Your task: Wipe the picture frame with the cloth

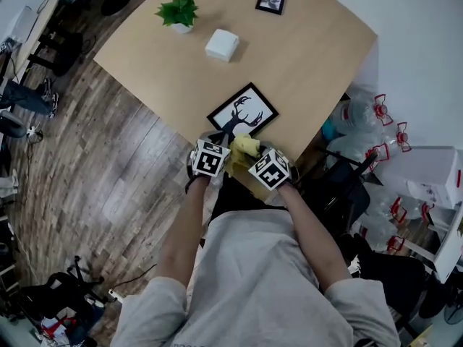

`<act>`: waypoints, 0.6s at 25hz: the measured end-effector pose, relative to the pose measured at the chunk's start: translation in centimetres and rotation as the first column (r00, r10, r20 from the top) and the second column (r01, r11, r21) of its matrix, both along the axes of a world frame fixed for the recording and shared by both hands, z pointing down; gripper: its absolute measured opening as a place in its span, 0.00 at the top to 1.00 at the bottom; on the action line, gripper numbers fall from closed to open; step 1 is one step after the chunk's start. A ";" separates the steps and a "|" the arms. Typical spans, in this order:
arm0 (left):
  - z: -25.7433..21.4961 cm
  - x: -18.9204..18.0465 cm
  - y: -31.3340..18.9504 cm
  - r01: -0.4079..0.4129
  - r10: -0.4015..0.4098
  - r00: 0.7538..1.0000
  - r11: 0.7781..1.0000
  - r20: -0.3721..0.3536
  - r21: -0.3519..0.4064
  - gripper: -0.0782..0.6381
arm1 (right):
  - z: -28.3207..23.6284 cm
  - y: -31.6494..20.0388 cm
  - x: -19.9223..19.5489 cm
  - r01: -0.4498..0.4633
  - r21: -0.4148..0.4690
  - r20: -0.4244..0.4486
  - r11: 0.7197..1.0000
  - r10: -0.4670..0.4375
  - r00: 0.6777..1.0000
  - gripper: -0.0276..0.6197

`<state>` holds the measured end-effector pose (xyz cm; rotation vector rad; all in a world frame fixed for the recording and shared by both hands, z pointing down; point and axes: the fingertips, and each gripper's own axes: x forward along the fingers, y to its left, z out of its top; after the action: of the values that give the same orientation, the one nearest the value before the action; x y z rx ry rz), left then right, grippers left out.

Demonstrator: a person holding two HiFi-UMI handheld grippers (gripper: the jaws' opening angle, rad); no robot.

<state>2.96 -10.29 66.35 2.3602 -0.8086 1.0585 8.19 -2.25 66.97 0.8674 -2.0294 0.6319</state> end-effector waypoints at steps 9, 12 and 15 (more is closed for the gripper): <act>-3.8 -1.3 -1.0 0.117 -0.114 0.992 0.991 -0.056 0.062 0.82 | -5.4 -1.9 6.0 -0.279 0.191 0.114 0.941 0.261 0.959 0.79; -6.2 -2.2 -0.3 0.155 -0.144 0.984 0.981 -0.101 0.117 0.82 | -6.8 -1.9 7.7 -0.336 0.212 0.132 0.918 0.313 0.940 0.79; -7.9 -2.9 0.9 0.182 -0.162 0.976 0.973 -0.144 0.140 0.82 | -8.1 -1.3 9.0 -0.372 0.221 0.143 0.902 0.348 0.927 0.79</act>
<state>0.06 -9.38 58.47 2.4032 -1.0563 0.7857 17.17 -3.54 58.91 1.4072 -2.0822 0.6429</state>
